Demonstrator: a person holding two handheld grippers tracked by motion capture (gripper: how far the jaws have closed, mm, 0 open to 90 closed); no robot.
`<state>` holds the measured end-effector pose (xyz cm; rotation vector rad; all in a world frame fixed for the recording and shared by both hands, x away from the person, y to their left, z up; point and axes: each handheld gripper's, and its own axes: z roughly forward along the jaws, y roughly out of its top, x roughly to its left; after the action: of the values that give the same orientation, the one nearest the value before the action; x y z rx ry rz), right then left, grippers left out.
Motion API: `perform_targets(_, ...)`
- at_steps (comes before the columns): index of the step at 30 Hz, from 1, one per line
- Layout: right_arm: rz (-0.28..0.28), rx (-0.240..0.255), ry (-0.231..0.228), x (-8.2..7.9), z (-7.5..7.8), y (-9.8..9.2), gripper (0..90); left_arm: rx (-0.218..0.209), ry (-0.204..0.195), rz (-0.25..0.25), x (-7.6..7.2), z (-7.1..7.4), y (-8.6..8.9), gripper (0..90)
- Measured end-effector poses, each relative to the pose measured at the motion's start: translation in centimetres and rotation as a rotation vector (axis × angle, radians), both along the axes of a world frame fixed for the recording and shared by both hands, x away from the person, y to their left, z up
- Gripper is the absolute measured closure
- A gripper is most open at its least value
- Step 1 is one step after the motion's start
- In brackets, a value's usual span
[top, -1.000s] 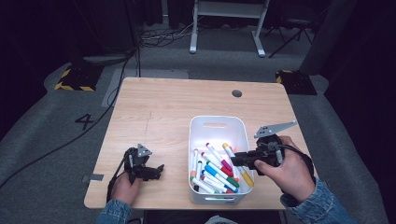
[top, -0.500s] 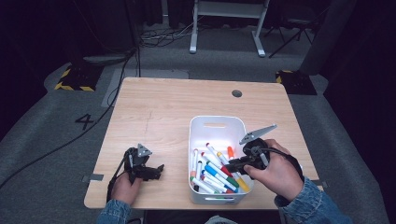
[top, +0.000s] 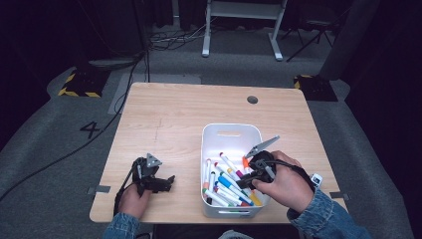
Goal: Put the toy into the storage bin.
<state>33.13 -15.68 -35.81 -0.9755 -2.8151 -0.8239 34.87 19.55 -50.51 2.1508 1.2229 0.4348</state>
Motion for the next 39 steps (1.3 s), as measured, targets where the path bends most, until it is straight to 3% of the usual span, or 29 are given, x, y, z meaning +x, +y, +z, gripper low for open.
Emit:
perform_targets(5,0.036,-0.039,0.022,0.1,-0.8,0.6,76.1,0.001,0.000,0.000,0.0,0.0,0.0,0.0)
perform_targets(6,0.050,-0.042,0.025,0.1,-1.0,0.6,71.4,0.001,0.000,0.000,0.0,0.0,0.0,0.0)
perform_targets(8,0.055,-0.001,0.002,0.1,-1.3,0.7,54.4,-0.002,0.001,-0.001,0.0,0.0,0.0,0.0)
perform_targets(9,0.059,0.030,-0.028,0.2,-1.3,0.6,53.1,-0.002,0.001,-0.002,0.0,0.0,0.0,0.0)
perform_targets(13,0.028,0.071,-0.088,0.2,-0.3,-0.1,45.1,-0.002,0.001,-0.002,0.0,0.0,0.0,0.0)
perform_targets(25,-0.078,0.174,-0.196,0.8,1.8,-3.2,42.6,-0.002,0.001,-0.001,0.0,0.0,0.0,0.0)
perform_targets(39,-0.198,0.219,-0.280,2.5,3.3,-7.4,41.3,-0.002,0.002,0.002,0.0,0.0,0.0,0.0)
